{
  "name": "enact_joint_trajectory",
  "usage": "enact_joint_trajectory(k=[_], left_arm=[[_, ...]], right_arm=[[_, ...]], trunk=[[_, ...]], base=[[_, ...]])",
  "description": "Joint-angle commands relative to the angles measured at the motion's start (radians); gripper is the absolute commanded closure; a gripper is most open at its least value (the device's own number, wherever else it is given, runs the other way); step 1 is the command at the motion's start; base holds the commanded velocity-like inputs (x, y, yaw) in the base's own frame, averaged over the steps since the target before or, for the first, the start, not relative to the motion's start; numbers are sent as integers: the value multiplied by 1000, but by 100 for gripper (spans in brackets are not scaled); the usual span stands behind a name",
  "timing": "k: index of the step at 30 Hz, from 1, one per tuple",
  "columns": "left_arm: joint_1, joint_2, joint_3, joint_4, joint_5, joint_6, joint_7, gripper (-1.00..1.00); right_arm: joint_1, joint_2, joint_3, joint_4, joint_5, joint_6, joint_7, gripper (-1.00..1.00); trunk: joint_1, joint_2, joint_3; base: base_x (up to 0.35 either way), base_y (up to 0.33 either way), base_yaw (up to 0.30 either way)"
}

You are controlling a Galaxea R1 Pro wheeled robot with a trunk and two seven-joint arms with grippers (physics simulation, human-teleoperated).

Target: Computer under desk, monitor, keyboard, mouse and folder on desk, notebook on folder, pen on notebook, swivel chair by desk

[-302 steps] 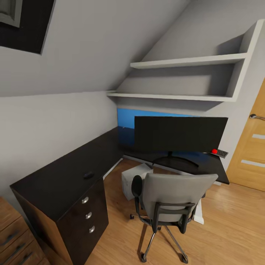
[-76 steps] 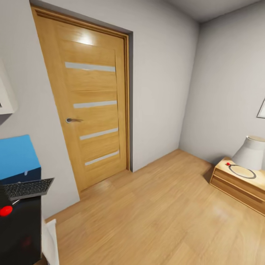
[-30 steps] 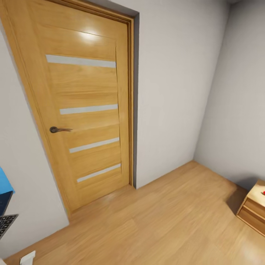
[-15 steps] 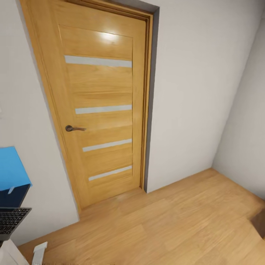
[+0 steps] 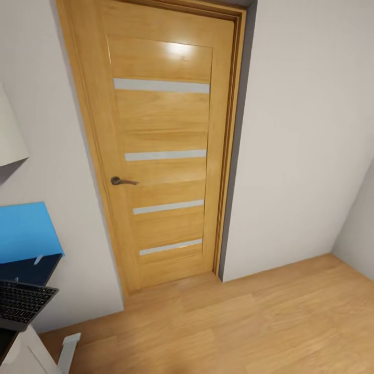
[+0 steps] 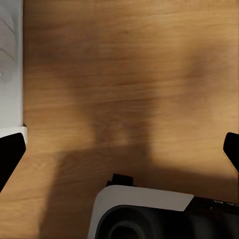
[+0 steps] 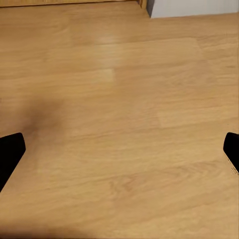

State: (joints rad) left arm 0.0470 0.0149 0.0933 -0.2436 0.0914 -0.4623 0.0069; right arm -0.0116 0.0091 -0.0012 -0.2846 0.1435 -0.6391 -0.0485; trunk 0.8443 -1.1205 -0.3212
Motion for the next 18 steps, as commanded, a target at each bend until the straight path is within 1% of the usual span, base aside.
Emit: enact_joint_trajectory(k=[1, 6, 9, 18], left_arm=[[1, 0, -2, -2, 9, -1, 0, -100], [1, 0, -1, -2, 10, -1, 1, -100], [1, 0, -1, -2, 10, -2, 1, -100], [1, 0, 0, -2, 10, -2, 1, -100]], right_arm=[[-1, 0, 0, 1, 8, -2, -5, -100], [-1, 0, 0, 2, 9, -1, -4, -100], [-1, 0, 0, 2, 9, -1, -4, -100], [-1, 0, 0, 2, 9, -2, -5, -100]], trunk=[[1, -1, -1], [1, -1, -1], [1, -1, -1], [1, -1, -1]], base=[[258, -231, 286], [258, -233, 286], [171, -160, 286], [29, -27, 288]])
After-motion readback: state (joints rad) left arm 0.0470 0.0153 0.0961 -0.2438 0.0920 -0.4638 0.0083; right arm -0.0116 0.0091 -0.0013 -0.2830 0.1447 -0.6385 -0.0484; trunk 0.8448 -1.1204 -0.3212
